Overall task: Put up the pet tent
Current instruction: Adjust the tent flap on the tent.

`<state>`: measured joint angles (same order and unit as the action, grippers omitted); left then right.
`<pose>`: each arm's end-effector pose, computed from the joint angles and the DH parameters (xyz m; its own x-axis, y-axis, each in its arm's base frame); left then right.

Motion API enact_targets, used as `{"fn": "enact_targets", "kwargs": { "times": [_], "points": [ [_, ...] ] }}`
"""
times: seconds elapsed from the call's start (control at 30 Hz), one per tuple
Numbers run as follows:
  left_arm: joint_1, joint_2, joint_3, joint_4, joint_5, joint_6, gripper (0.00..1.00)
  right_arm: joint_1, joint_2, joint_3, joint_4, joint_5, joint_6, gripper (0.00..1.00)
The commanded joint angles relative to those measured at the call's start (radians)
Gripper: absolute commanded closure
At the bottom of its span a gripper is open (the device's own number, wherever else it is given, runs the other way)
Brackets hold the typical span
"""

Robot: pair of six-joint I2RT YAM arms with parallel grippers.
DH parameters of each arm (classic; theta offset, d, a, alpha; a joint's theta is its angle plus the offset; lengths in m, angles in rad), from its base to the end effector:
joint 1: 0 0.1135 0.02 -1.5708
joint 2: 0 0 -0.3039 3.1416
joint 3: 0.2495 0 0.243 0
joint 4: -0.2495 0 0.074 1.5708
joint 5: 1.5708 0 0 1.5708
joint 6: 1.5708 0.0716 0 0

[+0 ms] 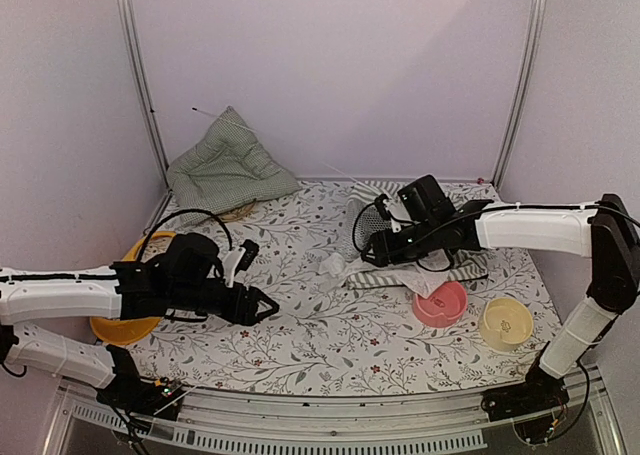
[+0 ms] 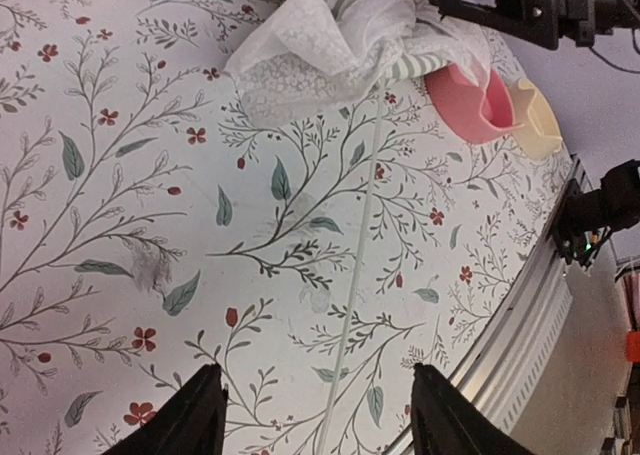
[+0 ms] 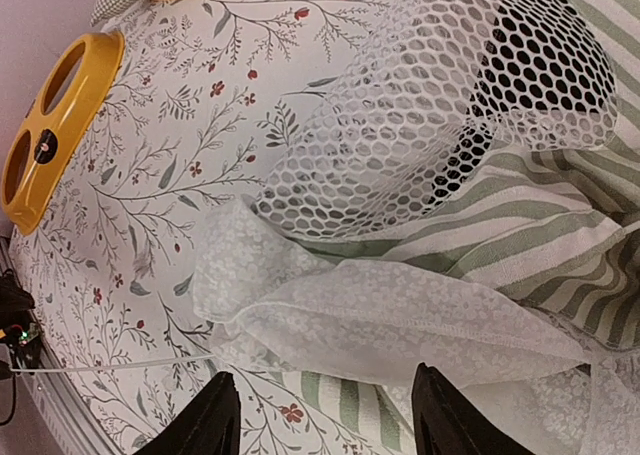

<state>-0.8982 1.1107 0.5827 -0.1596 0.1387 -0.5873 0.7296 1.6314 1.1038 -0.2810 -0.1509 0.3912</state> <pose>0.1360 -0.1866 0.2270 -0.7953 0.1177 -0.5947 0.4812 0.7192 -0.5012 0.2702 0.2560 0.2454 -0.7792 -0.1911 -0.5969 -0.4751 0.8012 0.3638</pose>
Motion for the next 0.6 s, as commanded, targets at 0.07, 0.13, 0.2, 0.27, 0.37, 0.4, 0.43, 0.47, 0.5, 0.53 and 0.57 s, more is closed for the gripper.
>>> {"fn": "enact_targets", "kwargs": {
  "times": [0.07, 0.13, 0.2, 0.27, 0.37, 0.4, 0.43, 0.47, 0.5, 0.53, 0.57],
  "points": [
    [-0.022, -0.021, -0.042, -0.051, 0.061, 0.017, 0.34, 0.013, 0.039, 0.02, -0.082, 0.046, -0.13, 0.39],
    [-0.024, -0.009, -0.042, -0.052, 0.072, 0.027, 0.34, 0.015, 0.056, 0.028, -0.085, 0.043, -0.136, 0.39],
    [-0.025, 0.009, -0.039, -0.052, 0.089, 0.04, 0.33, 0.027, 0.078, 0.045, -0.087, 0.035, -0.141, 0.39],
    [-0.03, 0.022, -0.036, -0.053, 0.107, 0.053, 0.33, 0.045, 0.102, 0.065, -0.088, 0.035, -0.149, 0.38],
    [-0.035, 0.035, -0.03, -0.063, 0.119, 0.074, 0.33, 0.056, 0.143, 0.095, -0.093, 0.05, -0.159, 0.39],
    [-0.036, 0.041, -0.028, -0.068, 0.119, 0.08, 0.33, 0.056, 0.154, 0.098, -0.095, 0.061, -0.161, 0.39],
    [-0.036, 0.046, -0.024, -0.072, 0.118, 0.084, 0.33, 0.056, 0.161, 0.099, -0.097, 0.076, -0.16, 0.4],
    [-0.036, 0.05, -0.021, -0.076, 0.116, 0.088, 0.34, 0.057, 0.164, 0.099, -0.098, 0.092, -0.158, 0.41],
    [-0.037, 0.055, -0.02, -0.078, 0.113, 0.09, 0.34, 0.056, 0.167, 0.099, -0.099, 0.107, -0.155, 0.44],
    [-0.036, 0.06, -0.019, -0.079, 0.109, 0.091, 0.34, 0.056, 0.169, 0.13, -0.102, 0.119, -0.151, 0.46],
    [-0.036, 0.065, -0.016, -0.079, 0.108, 0.091, 0.36, 0.056, 0.169, 0.139, -0.109, 0.134, -0.148, 0.5]
  ]
}}
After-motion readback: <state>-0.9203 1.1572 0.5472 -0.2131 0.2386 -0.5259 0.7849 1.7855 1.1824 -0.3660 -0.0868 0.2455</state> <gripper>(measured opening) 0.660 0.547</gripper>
